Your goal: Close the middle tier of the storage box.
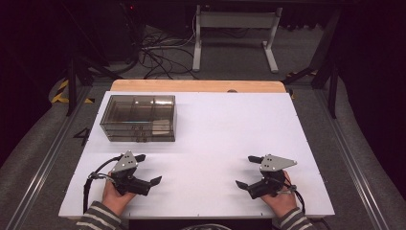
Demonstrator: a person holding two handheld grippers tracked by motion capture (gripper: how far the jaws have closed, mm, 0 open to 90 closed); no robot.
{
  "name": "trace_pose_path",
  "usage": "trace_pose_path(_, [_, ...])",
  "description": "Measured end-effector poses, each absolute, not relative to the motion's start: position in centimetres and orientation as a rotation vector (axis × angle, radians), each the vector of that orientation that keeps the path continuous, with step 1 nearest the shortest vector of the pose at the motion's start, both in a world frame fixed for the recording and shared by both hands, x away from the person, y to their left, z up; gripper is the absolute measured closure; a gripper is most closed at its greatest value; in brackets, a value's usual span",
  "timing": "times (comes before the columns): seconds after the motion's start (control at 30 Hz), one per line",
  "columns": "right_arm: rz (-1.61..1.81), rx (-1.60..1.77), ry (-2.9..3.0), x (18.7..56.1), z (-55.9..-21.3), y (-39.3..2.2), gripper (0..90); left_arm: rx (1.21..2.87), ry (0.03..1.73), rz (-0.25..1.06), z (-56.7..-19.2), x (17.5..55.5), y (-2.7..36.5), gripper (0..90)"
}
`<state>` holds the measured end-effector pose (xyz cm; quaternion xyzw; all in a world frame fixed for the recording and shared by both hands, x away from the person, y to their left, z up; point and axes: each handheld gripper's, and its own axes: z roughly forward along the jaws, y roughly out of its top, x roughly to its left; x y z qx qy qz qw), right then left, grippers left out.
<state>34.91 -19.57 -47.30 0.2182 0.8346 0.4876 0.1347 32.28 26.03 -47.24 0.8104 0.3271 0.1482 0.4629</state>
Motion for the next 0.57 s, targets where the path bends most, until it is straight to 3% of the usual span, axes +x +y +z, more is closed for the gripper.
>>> trace_pose_path(0.57, [1.418, 0.637, 2.417, 34.96, -47.28, -19.62, 1.5, 1.964, 0.777, 0.376, -47.09, 32.03, 26.28, 0.0])
